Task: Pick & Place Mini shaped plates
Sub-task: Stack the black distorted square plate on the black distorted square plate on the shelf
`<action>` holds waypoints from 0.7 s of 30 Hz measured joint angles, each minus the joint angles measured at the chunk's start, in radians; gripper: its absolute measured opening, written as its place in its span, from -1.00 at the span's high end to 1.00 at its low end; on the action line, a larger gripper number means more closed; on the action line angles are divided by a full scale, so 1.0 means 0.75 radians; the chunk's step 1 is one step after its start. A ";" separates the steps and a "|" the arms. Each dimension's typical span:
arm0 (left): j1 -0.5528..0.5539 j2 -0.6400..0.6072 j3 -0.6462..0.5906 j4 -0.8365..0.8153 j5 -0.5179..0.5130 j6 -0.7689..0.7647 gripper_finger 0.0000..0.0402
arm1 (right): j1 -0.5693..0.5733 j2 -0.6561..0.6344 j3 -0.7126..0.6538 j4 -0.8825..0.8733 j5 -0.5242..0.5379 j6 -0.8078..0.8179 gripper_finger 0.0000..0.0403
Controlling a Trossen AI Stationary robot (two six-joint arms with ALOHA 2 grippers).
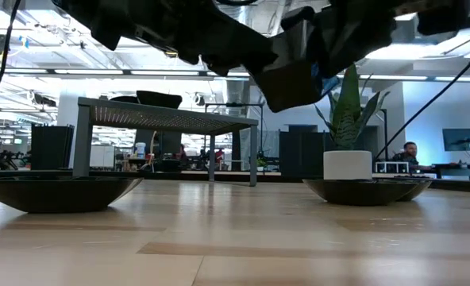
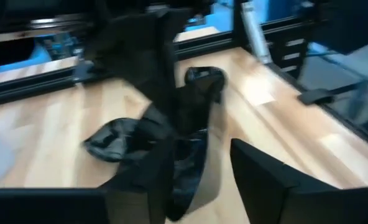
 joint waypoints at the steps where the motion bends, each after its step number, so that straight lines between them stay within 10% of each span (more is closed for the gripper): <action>1: 0.001 0.000 0.000 -0.001 0.041 0.000 0.27 | -0.011 0.000 0.000 0.000 -0.001 -0.017 0.97; 12: 0.024 0.000 0.000 -0.011 0.114 0.000 0.92 | -0.050 0.000 -0.001 0.073 0.003 -0.045 0.88; 21: 0.014 0.000 0.001 -0.052 0.107 -0.053 0.96 | -0.049 -0.001 0.001 0.066 0.006 0.008 0.49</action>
